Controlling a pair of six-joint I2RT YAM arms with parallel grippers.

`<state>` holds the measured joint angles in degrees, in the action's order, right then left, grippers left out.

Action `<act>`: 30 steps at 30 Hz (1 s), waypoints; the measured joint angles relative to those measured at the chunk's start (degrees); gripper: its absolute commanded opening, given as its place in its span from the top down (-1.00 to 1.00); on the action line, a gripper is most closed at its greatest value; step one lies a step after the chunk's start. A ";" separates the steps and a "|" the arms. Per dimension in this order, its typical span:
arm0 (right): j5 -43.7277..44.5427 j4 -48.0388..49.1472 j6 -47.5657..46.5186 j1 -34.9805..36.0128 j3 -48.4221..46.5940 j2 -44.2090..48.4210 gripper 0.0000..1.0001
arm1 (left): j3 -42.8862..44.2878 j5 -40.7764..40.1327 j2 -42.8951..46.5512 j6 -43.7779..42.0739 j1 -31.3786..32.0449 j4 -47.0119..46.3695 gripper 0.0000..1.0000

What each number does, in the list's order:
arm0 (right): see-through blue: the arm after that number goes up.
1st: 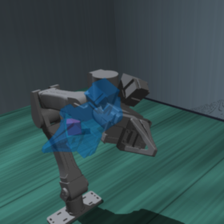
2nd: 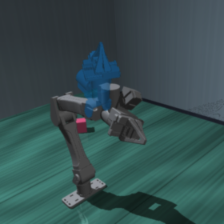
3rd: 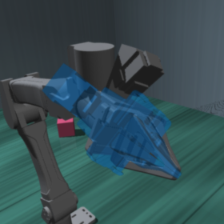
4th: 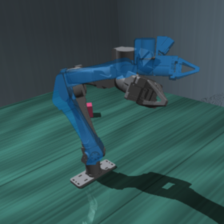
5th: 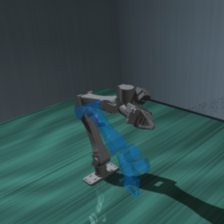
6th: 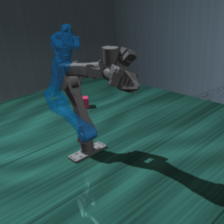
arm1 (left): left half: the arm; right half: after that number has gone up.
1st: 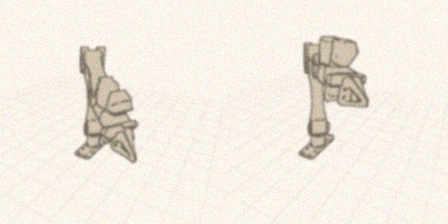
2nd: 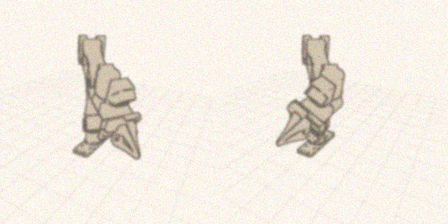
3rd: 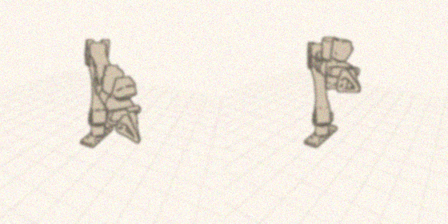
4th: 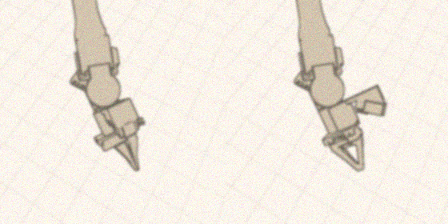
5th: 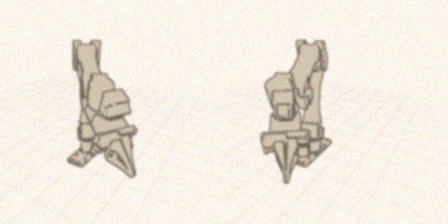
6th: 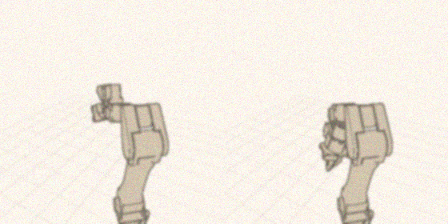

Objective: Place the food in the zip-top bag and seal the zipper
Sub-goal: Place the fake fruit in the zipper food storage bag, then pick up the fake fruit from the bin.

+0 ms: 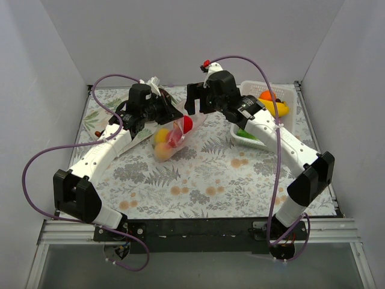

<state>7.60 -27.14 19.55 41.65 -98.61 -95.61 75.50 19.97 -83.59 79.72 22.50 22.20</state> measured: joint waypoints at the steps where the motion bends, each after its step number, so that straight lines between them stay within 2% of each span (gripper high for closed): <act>1: 0.61 -0.02 -0.28 -0.07 -0.55 0.13 -0.97 | 0.00 -0.02 -0.02 0.00 0.00 0.02 1.00; 5: 2.38 -0.94 -1.40 -2.54 0.00 2.69 -0.93 | 0.04 -0.02 -0.07 -0.02 0.00 0.02 1.00; 9: 1.64 -1.11 -1.81 -14.12 4.63 7.67 -0.91 | 0.20 -0.07 -0.09 -0.11 0.00 0.00 1.00; 13: 2.56 -1.46 -2.49 -24.61 6.71 7.56 -0.91 | 0.24 -0.07 -0.09 -0.26 0.00 0.02 1.00; 21: 0.68 0.31 -3.48 -31.54 7.76 -5.22 -0.95 | 0.50 -0.02 -0.20 -0.48 0.00 0.04 1.00; 26: -1.31 0.35 -2.75 -33.11 5.14 -15.43 -0.97 | 1.18 -0.02 -0.35 -0.70 0.00 0.07 1.00; 30: -1.81 1.09 -0.94 -33.59 3.87 -19.69 -0.97 | 1.27 -0.04 -0.39 -0.87 0.00 0.20 1.00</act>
<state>5.78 -26.04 18.61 8.05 -94.74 -115.31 76.77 19.92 -83.99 78.85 22.50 22.39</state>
